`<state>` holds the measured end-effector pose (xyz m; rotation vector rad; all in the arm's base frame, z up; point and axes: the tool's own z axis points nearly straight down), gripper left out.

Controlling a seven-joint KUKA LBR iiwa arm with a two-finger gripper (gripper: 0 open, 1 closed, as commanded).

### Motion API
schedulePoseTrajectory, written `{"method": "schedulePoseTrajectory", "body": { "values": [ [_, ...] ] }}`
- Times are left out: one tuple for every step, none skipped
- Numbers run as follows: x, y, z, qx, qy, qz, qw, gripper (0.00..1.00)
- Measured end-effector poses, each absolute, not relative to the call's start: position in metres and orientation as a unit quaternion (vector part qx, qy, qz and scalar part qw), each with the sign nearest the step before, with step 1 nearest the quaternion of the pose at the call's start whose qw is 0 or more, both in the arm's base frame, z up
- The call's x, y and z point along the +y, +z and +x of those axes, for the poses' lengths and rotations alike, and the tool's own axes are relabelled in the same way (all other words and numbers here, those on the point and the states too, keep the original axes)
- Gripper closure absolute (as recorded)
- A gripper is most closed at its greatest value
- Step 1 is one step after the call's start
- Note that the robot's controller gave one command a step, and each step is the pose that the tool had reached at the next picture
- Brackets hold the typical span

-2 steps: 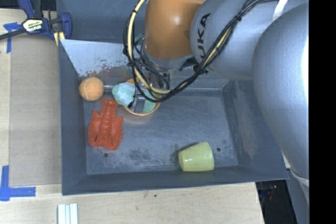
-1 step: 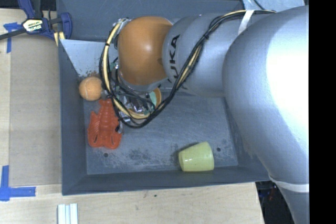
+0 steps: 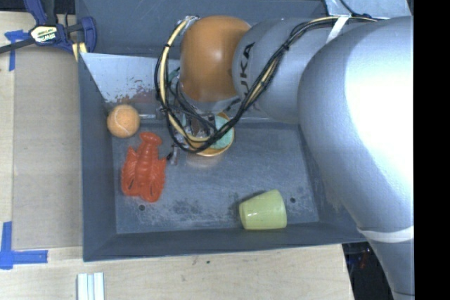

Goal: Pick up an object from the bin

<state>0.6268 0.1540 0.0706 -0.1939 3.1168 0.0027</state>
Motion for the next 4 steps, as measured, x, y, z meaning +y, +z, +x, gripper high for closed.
{"method": "schedulePoseTrajectory", "body": {
  "values": [
    [0.229,0.071,0.549,0.872,0.000,-0.489,0.006,1.00],
    [0.234,0.071,0.544,0.861,0.001,-0.509,0.005,1.00],
    [0.232,0.094,0.541,0.862,0.002,-0.507,0.001,1.00],
    [0.233,0.126,0.545,0.862,0.000,-0.506,0.008,1.00]
  ]
}}
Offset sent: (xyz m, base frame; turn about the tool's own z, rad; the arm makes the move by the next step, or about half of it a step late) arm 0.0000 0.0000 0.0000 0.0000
